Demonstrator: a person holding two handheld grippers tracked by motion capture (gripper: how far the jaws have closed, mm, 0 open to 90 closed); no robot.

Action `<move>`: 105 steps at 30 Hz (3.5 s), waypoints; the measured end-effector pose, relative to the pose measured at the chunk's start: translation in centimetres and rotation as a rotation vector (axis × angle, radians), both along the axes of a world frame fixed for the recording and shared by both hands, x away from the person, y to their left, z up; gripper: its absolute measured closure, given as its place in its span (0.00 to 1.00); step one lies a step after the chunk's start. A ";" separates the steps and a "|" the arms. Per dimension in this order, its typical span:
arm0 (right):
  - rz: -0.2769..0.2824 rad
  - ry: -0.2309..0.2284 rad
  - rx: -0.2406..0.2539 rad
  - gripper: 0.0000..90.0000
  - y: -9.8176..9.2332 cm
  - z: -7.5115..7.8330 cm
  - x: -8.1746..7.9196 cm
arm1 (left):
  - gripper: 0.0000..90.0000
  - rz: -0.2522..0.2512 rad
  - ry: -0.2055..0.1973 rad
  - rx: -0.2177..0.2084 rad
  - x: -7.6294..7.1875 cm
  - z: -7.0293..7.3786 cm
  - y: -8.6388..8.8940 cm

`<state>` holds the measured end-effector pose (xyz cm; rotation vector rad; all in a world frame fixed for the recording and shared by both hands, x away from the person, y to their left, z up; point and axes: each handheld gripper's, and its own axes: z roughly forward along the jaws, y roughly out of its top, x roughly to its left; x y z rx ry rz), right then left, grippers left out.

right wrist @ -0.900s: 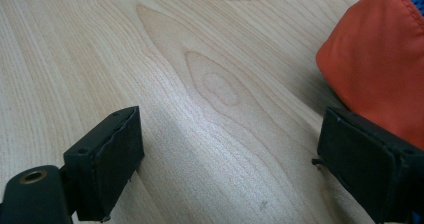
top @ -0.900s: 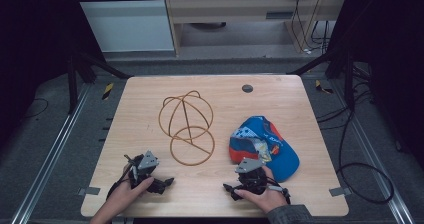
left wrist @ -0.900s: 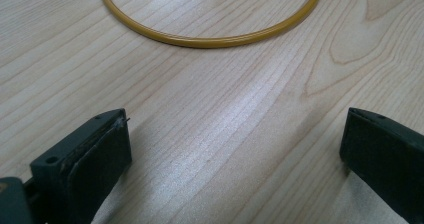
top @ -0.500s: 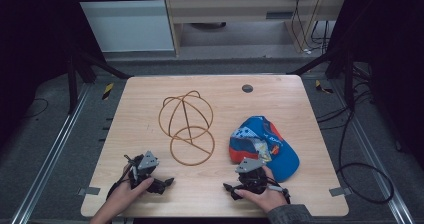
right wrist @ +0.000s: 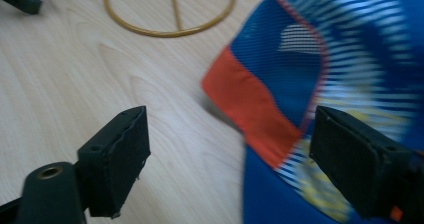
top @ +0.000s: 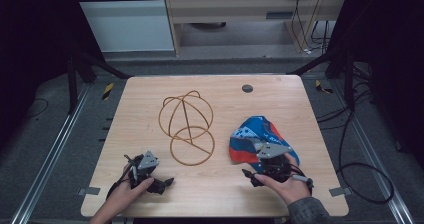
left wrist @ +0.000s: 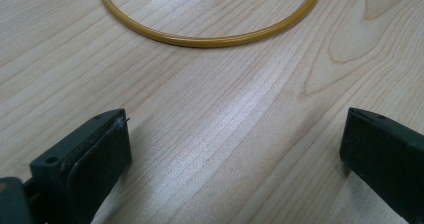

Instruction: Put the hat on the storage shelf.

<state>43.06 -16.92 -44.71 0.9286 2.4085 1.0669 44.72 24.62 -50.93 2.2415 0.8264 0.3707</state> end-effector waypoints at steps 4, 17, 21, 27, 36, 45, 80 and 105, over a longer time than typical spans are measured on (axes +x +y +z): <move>-0.029 -0.006 -0.037 0.23 -1.5 1.3 0.3 | 0.00 0.000 0.000 0.000 0.0 0.0 0.0; -0.105 0.073 -0.163 0.26 -4.6 3.0 2.5 | 0.00 -0.002 -0.002 -0.002 0.0 0.0 0.0; -0.113 0.118 -0.155 0.26 -4.8 3.2 3.6 | 0.00 -0.002 -0.001 -0.002 0.0 0.0 0.0; -0.117 0.170 -0.163 0.35 -4.8 3.9 5.2 | 0.00 -0.001 0.000 0.000 0.0 0.0 0.0; -0.076 0.194 -0.156 0.49 -4.0 4.7 7.0 | 0.00 0.000 0.000 -0.001 0.0 0.0 0.0; -0.084 0.270 -0.161 0.76 -3.6 3.3 8.5 | 0.00 0.001 0.000 0.000 0.0 0.0 0.0; -0.062 0.155 -0.027 1.00 -5.5 10.9 7.0 | 0.00 0.006 0.000 0.000 -0.1 0.0 -0.1; -0.059 0.067 0.040 1.00 -6.2 15.3 6.8 | 0.00 0.011 -0.001 -0.009 -0.1 0.0 -0.1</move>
